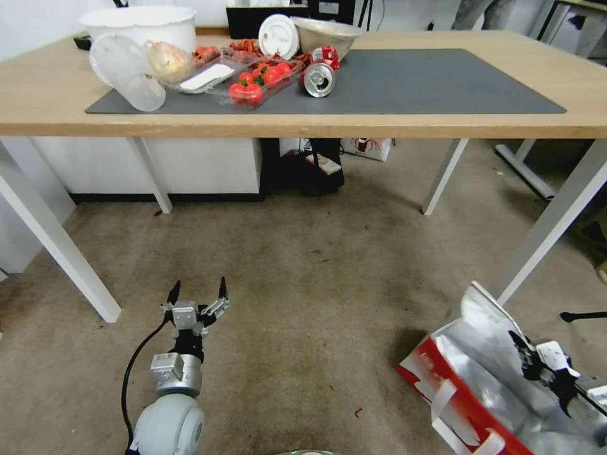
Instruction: Pick up the food delivery bag from the floor and place it on the table.
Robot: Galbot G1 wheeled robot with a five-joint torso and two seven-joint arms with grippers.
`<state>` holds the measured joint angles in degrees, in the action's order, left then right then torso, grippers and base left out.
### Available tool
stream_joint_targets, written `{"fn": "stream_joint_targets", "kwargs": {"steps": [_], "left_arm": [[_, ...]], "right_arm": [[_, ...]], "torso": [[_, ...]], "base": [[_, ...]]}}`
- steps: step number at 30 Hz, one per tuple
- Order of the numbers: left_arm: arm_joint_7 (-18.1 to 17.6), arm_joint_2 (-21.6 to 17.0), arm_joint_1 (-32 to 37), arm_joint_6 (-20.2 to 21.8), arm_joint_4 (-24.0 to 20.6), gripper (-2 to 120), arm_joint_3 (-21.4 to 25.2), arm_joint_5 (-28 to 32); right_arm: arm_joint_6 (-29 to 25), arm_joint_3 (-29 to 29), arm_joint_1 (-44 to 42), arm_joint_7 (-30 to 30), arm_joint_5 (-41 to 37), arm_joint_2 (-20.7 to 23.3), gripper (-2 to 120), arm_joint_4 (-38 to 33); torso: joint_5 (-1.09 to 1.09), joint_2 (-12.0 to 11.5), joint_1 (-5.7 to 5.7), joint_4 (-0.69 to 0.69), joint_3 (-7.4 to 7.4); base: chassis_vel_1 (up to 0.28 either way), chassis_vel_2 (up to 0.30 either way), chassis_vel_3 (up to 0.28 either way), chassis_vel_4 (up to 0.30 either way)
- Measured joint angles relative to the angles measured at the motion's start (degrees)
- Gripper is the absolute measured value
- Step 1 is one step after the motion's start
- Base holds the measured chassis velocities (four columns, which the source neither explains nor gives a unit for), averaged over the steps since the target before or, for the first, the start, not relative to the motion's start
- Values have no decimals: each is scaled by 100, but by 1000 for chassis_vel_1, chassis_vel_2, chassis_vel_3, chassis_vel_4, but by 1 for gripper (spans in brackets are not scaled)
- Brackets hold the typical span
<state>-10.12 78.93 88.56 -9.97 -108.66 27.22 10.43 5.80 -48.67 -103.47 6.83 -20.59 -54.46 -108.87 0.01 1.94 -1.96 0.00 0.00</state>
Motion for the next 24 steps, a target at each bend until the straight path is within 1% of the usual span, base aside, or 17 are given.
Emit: {"fn": "stream_joint_targets", "kwargs": {"steps": [3, 4, 7, 8, 11, 12, 13, 16, 17, 19, 21, 22, 24], "left_arm": [[85, 13, -6, -78, 103, 100, 51, -72], [85, 13, -6, -78, 103, 100, 51, -72], [107, 13, -19, -199, 204, 100, 104, -124], [107, 13, -19, -199, 204, 100, 104, -124], [111, 9, -48, -269, 252, 100, 145, -124], [108, 5, -74, -279, 263, 100, 154, -124], [108, 5, -74, -279, 263, 100, 154, -124], [91, 0, -143, -279, 280, 100, 158, -124], [91, 0, -143, -279, 280, 100, 158, -124], [44, 1, -184, -273, 286, 100, 158, -124], [1, -1, -208, -262, 289, 100, 170, -115], [1, -1, -208, -262, 289, 100, 170, -115], [-23, -12, -213, -261, 289, 100, 193, -102]], "right_arm": [[329, 277, 19, -359, -584, 61, 0, -705], [329, 277, 19, -359, -584, 61, 0, -705], [714, 467, 98, -664, -1186, 193, 0, -1340], [714, 467, 98, -664, -1186, 193, 0, -1340], [1195, 521, 212, -827, -1943, 372, 0, -2040], [1350, 518, 250, -830, -2184, 464, 0, -2279], [1350, 518, 250, -830, -2184, 464, 0, -2279], [1574, 446, 359, -721, -2652, 757, 0, -2648], [1574, 446, 359, -721, -2652, 757, 0, -2648], [1658, 346, 440, -612, -2972, 990, 0, -2820], [1654, 190, 444, -374, -3164, 1213, 0, -2919], [1654, 190, 444, -374, -3164, 1213, 0, -2919], [1613, 12, 436, -106, -3281, 1371, 0, -2979]], "torso": [[-1, 0, 0, 0, 0], [-1, 0, 0, 0, 0], [-1, 0, 0, 0, 0], [-1, 0, 0, 0, 0], [0, 0, 0, 1, 0], [-1, 0, 0, 1, 0], [-1, 0, 0, 1, 0], [0, 0, 0, 1, 0], [0, 0, 0, 1, 0], [0, 0, 0, 0, 0], [-1, 0, 0, 1, 0], [-1, 0, 0, 1, 0], [-2, 0, 0, 0, 0]], "base": [[0, 0, 0, 0], [0, 0, 0, 0], [0, 0, 0, 0], [0, 0, 0, 0], [0, 0, 0, 0], [0, 0, 0, 0], [0, 0, 0, 0], [0, 0, 0, 0], [0, 0, 0, 0], [0, 0, 0, 0], [0, 0, 0, 0], [0, 0, 0, 0], [0, 0, 0, 0]]}}
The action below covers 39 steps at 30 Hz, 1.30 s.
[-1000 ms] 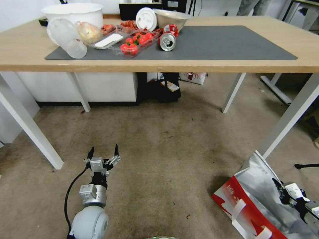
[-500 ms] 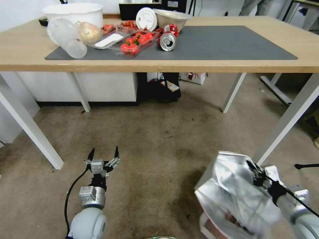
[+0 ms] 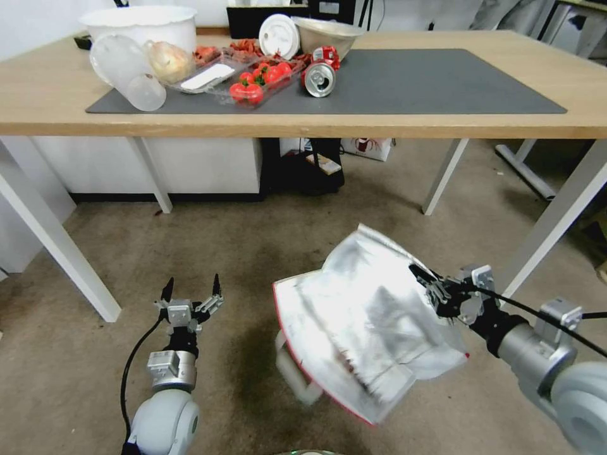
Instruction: Pick up the food delivery bag from the floor and place it on the table.
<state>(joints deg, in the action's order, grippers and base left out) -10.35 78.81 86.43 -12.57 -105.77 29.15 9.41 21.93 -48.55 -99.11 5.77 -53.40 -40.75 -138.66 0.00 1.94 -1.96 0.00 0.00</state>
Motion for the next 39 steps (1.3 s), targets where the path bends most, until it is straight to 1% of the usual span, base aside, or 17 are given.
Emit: {"fn": "stream_joint_targets", "kwargs": {"steps": [2, 3, 5, 6, 9, 10, 13, 19, 23, 24, 26, 27, 31, 32, 35, 36, 39], "left_arm": [[-14, -20, 2, 0, -13, 100, 32, 44], [-14, -20, 2, 0, -13, 100, 32, 44], [-25, -43, 4, 3, -67, 100, 67, 98], [-25, -43, 4, 3, -67, 100, 67, 98], [-41, -87, 23, 44, -184, 100, 93, 182], [-41, -87, 23, 44, -184, 100, 93, 182], [-54, -120, 65, 114, -311, 100, 100, 240], [-50, -151, 194, 204, -453, 100, 83, 339], [65, -156, 296, 182, -496, 100, 50, 389], [132, -154, 317, 122, -495, 100, 47, 394], [232, -153, 344, 45, -483, 100, 48, 403], [232, -153, 344, 45, -483, 100, 48, 403], [337, -153, 363, 37, -462, 100, 48, 397], [337, -153, 363, 37, -462, 100, 48, 397], [357, -154, 360, 36, -457, 100, 35, 391], [357, -154, 360, 36, -457, 100, 35, 391], [360, -162, 344, 40, -457, 100, 30, 392]], "right_arm": [[-56, -255, 1, 440, -90, 150, 0, -31], [-56, -255, 1, 440, -90, 150, 0, -31], [-192, -465, 0, 842, -127, 290, 0, -34], [-192, -465, 0, 842, -127, 290, 0, -34], [-509, -709, -23, 1396, -179, 483, 0, -9], [-509, -709, -23, 1396, -179, 483, 0, -9], [-635, -871, -37, 1673, -240, 575, 0, 11], [-794, -970, -93, 1903, -359, 628, 0, 57], [-820, -970, -95, 1935, -362, 649, 0, 57], [-825, -961, -92, 1935, -361, 654, 0, 61], [-839, -948, -97, 1933, -348, 656, 0, 74], [-839, -948, -97, 1933, -348, 656, 0, 74], [-862, -949, -111, 1932, -324, 664, 0, 117], [-862, -949, -111, 1932, -324, 664, 0, 117], [-869, -948, -112, 1932, -307, 676, 0, 129], [-869, -948, -112, 1932, -307, 676, 0, 129], [-874, -928, -103, 1928, -294, 693, 0, 154]], "torso": [[1, 0, 0, 1, 0], [1, 0, 0, 1, 0], [1, 0, 0, 0, 0], [1, 0, 0, 0, 0], [1, 0, 0, 1, 0], [1, 0, 0, 1, 0], [0, 0, 0, 0, 0], [0, 0, 0, 0, 0], [0, 3, 0, 1, -1], [1, 18, 0, 1, -11], [0, 65, 0, 0, -54], [0, 65, 0, 0, -54], [0, 170, -10, 0, -151], [0, 170, -10, 0, -151], [0, 273, -10, 0, -253], [0, 273, -10, 0, -253], [0, 373, -20, 0, -345]], "base": [[0, 0, 0, 0], [0, 0, 0, 0], [0, 0, 0, 0], [0, 0, 0, 0], [0, 0, 0, 0], [0, 0, 0, 0], [0, 0, 0, 0], [0, 0, 0, 0], [0, 0, 0, 0], [0, 0, 0, 0], [0, 0, 0, 0], [0, 0, 0, 0], [0, 0, 0, 0], [0, 0, 0, 0], [0, 0, 0, 0], [0, 0, 0, 0], [0, 0, 0, 0]]}}
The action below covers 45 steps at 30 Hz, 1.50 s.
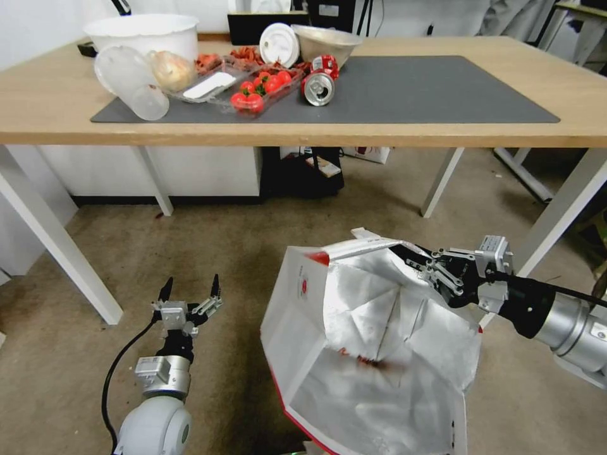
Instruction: Pick up the food delivery bag from the floor and place it on the table.
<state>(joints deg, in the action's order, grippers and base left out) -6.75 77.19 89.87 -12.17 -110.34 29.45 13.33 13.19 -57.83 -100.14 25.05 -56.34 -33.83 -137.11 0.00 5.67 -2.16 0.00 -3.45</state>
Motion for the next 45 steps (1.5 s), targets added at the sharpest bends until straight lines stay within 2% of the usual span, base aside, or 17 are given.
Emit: {"fn": "stream_joint_targets", "kwargs": {"steps": [14, 21, 31, 35, 45], "left_arm": [[3, -9, -21, 15, 2, 100, 11, 15], [-26, -19, -30, 26, 2, 100, 14, 24], [-40, -26, -48, 39, 31, 100, 12, 33], [-51, -26, -49, 37, 38, 100, 14, 38], [-53, -16, -31, 20, 51, 100, 17, 39]], "right_arm": [[-2, -19, -59, 19, -88, 50, 0, -19], [-11, -43, -77, -48, -753, 197, 0, -67], [-32, -14, -70, -210, -1424, 371, 0, -88], [-67, 89, -36, -327, -1765, 500, 0, -130], [-19, 85, -34, -471, -1961, 486, 0, -156]], "torso": [[0, 320, -57, 0, -266], [0, 510, -84, 0, -430], [0, 689, -126, 0, -568], [0, 831, -168, 0, -668], [0, 1034, -217, 0, -822]], "base": [[0, 0, 0, 0], [0, 0, 0, 0], [0, 0, 0, 0], [0, 0, 0, 0], [0, 0, 0, 0]]}}
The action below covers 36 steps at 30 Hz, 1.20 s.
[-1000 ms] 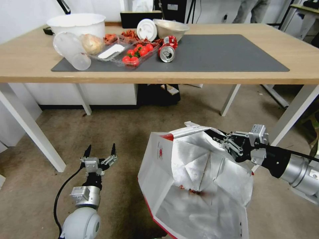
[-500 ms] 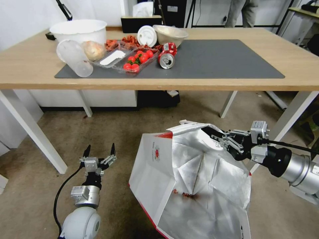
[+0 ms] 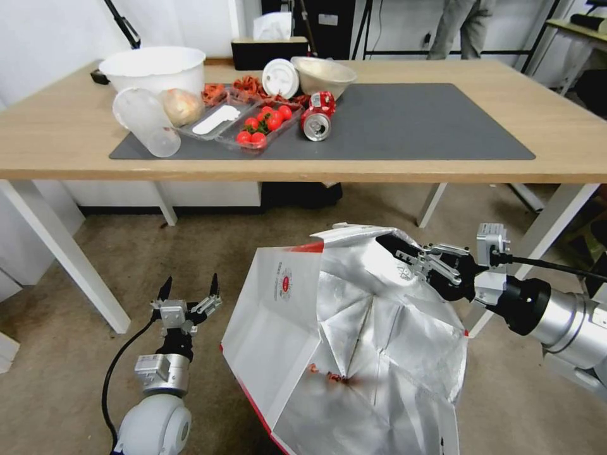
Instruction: Pick up the food delivery bag from the floor and place it on the table.
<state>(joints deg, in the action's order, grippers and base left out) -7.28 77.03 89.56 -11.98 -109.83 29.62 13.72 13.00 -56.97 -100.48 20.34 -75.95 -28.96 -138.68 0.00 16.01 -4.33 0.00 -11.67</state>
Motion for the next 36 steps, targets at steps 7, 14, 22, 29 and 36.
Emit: {"fn": "stream_joint_targets", "kwargs": {"steps": [7, 14, 22, 29, 36], "left_arm": [[-2, -12, -12, -2, -8, 100, 7, 4], [-19, -29, 0, -3, -25, 100, 27, 25], [-34, -27, 14, -4, -49, 100, 29, 32], [-35, -31, -2, -5, -52, 100, 36, 45], [-21, -32, -13, 4, -55, 100, 45, 71]], "right_arm": [[23, -9, -25, 43, -17, -22, 0, -33], [53, -38, -44, 91, -97, 5, 0, -75], [63, -92, -58, 116, -224, 81, 0, -84], [56, -109, -87, 141, -232, 78, 0, -83], [50, -109, -101, 122, -236, 63, 0, -105]], "torso": [[0, 180, -57, 0, -125], [0, 343, -111, -3, -232], [0, 531, -162, 0, -370], [0, 671, -207, 0, -465], [0, 849, -271, 0, -579]], "base": [[0, 0, 0, 0], [0, 0, 0, 0], [0, 0, 0, 0], [0, 0, 0, 0], [0, 0, 0, 0]]}}
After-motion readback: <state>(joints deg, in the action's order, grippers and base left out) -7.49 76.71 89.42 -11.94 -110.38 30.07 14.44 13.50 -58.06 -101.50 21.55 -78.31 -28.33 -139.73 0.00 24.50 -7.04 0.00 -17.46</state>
